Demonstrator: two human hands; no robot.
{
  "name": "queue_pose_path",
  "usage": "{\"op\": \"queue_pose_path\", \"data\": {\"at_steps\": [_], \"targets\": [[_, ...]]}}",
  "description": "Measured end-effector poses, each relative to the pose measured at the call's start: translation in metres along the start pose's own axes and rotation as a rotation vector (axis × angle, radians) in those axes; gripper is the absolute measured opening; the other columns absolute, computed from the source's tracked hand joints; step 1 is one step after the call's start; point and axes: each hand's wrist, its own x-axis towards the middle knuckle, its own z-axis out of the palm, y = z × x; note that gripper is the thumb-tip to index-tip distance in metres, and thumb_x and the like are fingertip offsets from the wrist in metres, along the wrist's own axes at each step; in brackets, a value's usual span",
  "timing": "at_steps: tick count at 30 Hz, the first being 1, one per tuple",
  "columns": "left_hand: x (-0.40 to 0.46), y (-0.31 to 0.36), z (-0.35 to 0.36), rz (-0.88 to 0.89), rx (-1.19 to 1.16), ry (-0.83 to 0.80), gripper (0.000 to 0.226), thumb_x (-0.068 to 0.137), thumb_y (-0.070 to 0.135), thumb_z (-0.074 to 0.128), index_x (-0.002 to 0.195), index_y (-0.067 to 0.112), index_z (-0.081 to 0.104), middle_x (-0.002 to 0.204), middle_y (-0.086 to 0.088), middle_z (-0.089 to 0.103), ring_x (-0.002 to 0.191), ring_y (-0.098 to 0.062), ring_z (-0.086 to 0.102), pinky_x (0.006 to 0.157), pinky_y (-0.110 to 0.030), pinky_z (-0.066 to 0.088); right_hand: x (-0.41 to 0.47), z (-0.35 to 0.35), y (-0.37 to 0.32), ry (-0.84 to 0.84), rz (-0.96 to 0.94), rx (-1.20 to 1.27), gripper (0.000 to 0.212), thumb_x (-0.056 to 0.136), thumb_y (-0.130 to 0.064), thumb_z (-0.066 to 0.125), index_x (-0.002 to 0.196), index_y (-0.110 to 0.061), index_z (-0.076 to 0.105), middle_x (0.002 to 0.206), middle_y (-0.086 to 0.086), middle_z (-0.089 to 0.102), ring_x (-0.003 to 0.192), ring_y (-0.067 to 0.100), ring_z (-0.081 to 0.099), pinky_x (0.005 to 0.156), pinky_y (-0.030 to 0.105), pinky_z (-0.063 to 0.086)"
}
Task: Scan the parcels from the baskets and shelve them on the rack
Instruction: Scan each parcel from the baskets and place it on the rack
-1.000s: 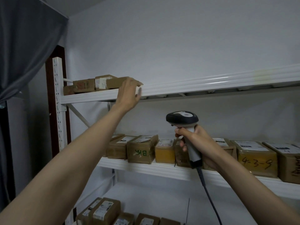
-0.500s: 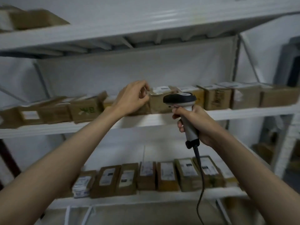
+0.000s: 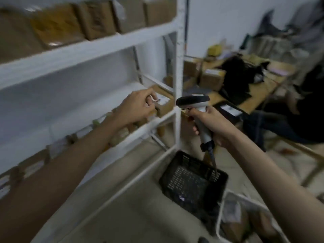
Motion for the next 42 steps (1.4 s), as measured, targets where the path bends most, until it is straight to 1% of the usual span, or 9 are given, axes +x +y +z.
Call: {"op": "queue_pose_path", "data": {"at_steps": [8,12,15,21,26,30,35,39,42], "targets": [[0.01,0.068,0.188,0.069,-0.128,-0.415,0.013,0.093,0.019,0.06,0.105,0.023,0.063,0.072,0.011,0.06,0.064,0.001,0.058,0.06,-0.029,0.044,-0.054,-0.133,0.129,0.315,0.253,0.109,0.014,0.098,-0.014,0.061,0.105,-0.003,0.058,0.082,0.017,0.055,0.045,0.016,0.047,0.04,0.027,0.04],[0.004,0.103,0.275,0.078,-0.163,-0.578,0.013,0.094,0.019,0.064,0.104,0.027,0.061,0.08,0.011,0.063,0.074,-0.005,0.062,0.067,-0.03,0.051,-0.084,-0.181,0.185,0.445,0.333,0.203,0.009,0.098,-0.014,0.062,0.101,-0.007,0.059,0.078,0.013,0.055,0.045,0.015,0.046,0.041,0.027,0.039],[-0.011,0.13,0.338,0.107,-0.178,-0.68,0.014,0.096,0.021,0.063,0.105,0.03,0.058,0.082,0.013,0.063,0.073,-0.001,0.061,0.066,-0.028,0.049,-0.111,-0.211,0.232,0.545,0.408,0.224,0.018,0.097,-0.017,0.063,0.108,-0.003,0.062,0.08,0.01,0.061,0.048,0.015,0.049,0.046,0.03,0.042],[-0.057,0.173,0.457,0.143,-0.194,-0.911,0.017,0.095,0.016,0.063,0.111,0.018,0.064,0.089,0.005,0.067,0.077,-0.011,0.064,0.077,-0.039,0.056,-0.169,-0.251,0.334,0.714,0.518,0.377,0.009,0.097,-0.016,0.063,0.101,-0.009,0.059,0.074,0.006,0.063,0.048,0.016,0.052,0.045,0.027,0.046],[-0.092,0.198,0.552,0.197,-0.204,-1.02,0.015,0.093,0.014,0.064,0.107,0.017,0.066,0.085,0.006,0.066,0.075,-0.011,0.064,0.076,-0.036,0.056,-0.208,-0.269,0.425,0.848,0.596,0.462,0.005,0.096,-0.009,0.062,0.098,-0.005,0.062,0.081,0.013,0.059,0.057,0.022,0.056,0.058,0.035,0.061],[-0.118,0.209,0.619,0.235,-0.21,-1.132,0.016,0.091,0.013,0.064,0.106,0.016,0.066,0.078,0.013,0.061,0.075,-0.012,0.062,0.074,-0.028,0.048,-0.23,-0.275,0.493,0.973,0.704,0.458,0.023,0.094,-0.012,0.064,0.112,0.002,0.061,0.085,0.014,0.061,0.06,0.023,0.058,0.072,0.046,0.064],[-0.144,0.213,0.694,0.217,-0.162,-1.237,0.021,0.095,0.014,0.063,0.116,0.012,0.066,0.104,-0.004,0.067,0.094,-0.018,0.061,0.081,-0.029,0.048,-0.24,-0.279,0.569,1.046,0.792,0.426,0.03,0.092,-0.011,0.066,0.118,0.002,0.06,0.086,0.013,0.064,0.055,0.019,0.057,0.07,0.045,0.064],[-0.162,0.212,0.748,0.198,-0.127,-1.282,0.02,0.095,0.016,0.063,0.114,0.013,0.065,0.105,-0.004,0.066,0.095,-0.021,0.063,0.082,-0.031,0.05,-0.238,-0.286,0.615,1.079,0.819,0.433,0.032,0.092,-0.011,0.066,0.121,0.0,0.059,0.087,0.014,0.064,0.057,0.019,0.058,0.067,0.039,0.062],[-0.171,0.207,0.792,0.157,-0.083,-1.289,0.018,0.092,0.018,0.065,0.11,0.016,0.065,0.1,-0.003,0.067,0.095,-0.022,0.064,0.087,-0.038,0.054,-0.229,-0.293,0.647,1.07,0.829,0.441,0.033,0.094,-0.013,0.065,0.125,-0.003,0.058,0.093,0.015,0.065,0.062,0.021,0.059,0.072,0.044,0.063]]}}
